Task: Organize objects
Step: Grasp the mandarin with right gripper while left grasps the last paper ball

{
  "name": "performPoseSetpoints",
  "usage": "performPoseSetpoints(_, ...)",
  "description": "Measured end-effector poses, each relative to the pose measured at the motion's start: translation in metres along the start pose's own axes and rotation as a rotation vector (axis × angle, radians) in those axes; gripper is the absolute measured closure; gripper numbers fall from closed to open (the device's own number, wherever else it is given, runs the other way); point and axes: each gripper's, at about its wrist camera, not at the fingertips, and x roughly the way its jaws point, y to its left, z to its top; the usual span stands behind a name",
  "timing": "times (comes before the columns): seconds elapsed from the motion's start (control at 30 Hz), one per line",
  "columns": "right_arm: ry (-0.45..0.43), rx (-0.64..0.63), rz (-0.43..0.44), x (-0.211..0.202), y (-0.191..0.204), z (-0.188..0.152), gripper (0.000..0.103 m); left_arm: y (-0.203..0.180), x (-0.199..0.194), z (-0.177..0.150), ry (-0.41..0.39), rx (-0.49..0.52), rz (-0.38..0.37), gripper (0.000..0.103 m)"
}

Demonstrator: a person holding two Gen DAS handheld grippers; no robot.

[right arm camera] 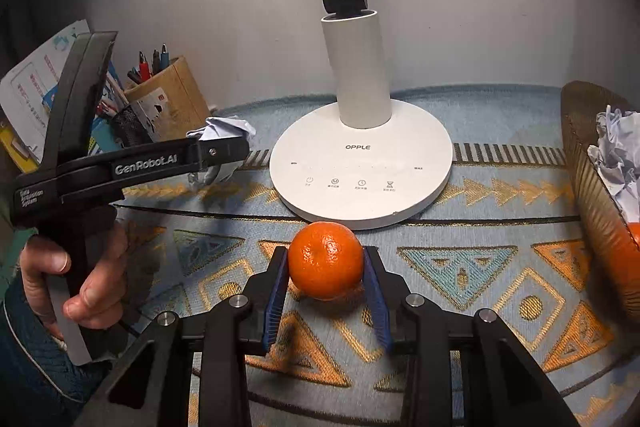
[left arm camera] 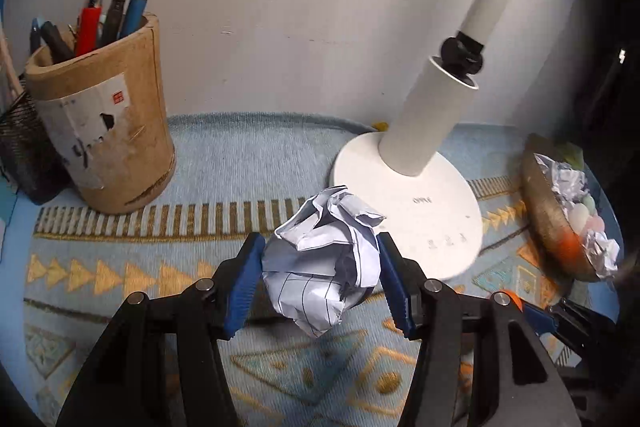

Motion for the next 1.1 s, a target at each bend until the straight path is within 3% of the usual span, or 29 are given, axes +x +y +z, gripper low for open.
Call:
performPoseSetpoints(0.17,-0.005,-0.004,0.025,-0.043,-0.011,-0.021,0.067,-0.018,-0.051,-0.037,0.000,0.032,0.017,0.049)
performPoseSetpoints(0.27,0.015,-0.002,0.029,-0.069,-0.021,-0.044,0.067,-0.025,-0.081,-0.068,0.000,0.000,-0.005,0.049)
performPoseSetpoints(0.57,0.108,-0.041,-0.009,-0.101,-0.056,-0.106,0.067,-0.069,-0.086,-0.142,0.039,-0.036,-0.040,0.049)
performPoseSetpoints(0.77,0.095,-0.061,-0.011,-0.108,-0.060,-0.119,0.063,-0.089,-0.084,-0.156,0.007,-0.005,0.026,0.049)
performPoseSetpoints(0.83,0.096,-0.044,-0.003,-0.107,-0.064,-0.122,0.050,-0.091,-0.084,-0.158,-0.006,-0.002,0.059,0.049)
performPoseSetpoints(0.87,0.091,-0.036,0.000,-0.107,-0.065,-0.123,0.048,-0.092,-0.083,-0.159,-0.008,0.001,0.078,0.049)
performPoseSetpoints(1.1,0.078,-0.028,-0.014,-0.103,-0.057,-0.121,0.045,-0.091,-0.079,-0.159,-0.010,-0.011,0.173,0.048)
